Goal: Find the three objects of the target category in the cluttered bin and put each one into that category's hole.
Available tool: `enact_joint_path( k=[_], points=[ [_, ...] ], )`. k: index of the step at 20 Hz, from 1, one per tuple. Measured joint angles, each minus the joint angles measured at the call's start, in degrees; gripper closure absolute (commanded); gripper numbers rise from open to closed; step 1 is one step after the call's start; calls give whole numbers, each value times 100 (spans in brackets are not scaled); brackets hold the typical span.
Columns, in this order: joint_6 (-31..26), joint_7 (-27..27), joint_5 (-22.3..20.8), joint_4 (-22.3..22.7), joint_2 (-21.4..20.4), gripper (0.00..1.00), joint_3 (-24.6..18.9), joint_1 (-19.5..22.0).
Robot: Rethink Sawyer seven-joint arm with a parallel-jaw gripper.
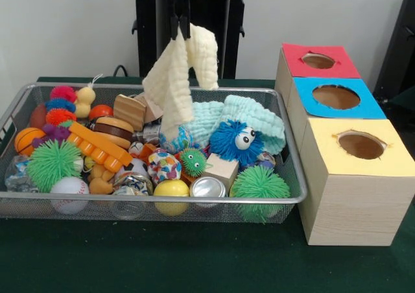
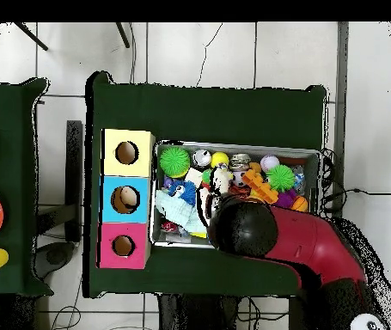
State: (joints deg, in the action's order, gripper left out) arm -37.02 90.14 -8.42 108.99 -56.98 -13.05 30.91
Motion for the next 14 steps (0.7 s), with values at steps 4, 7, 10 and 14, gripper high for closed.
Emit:
enact_joint_path(
  k=[4, 7, 10, 14],
  points=[
    [85, 0, 0, 55, -13, 100, -1, -123],
    [223, 0, 1, 138, -71, 100, -2, -217],
    [353, 0, 1, 282, -150, 100, -1, -300],
    [416, 0, 1, 383, -208, 100, 0, -402]
  ],
)
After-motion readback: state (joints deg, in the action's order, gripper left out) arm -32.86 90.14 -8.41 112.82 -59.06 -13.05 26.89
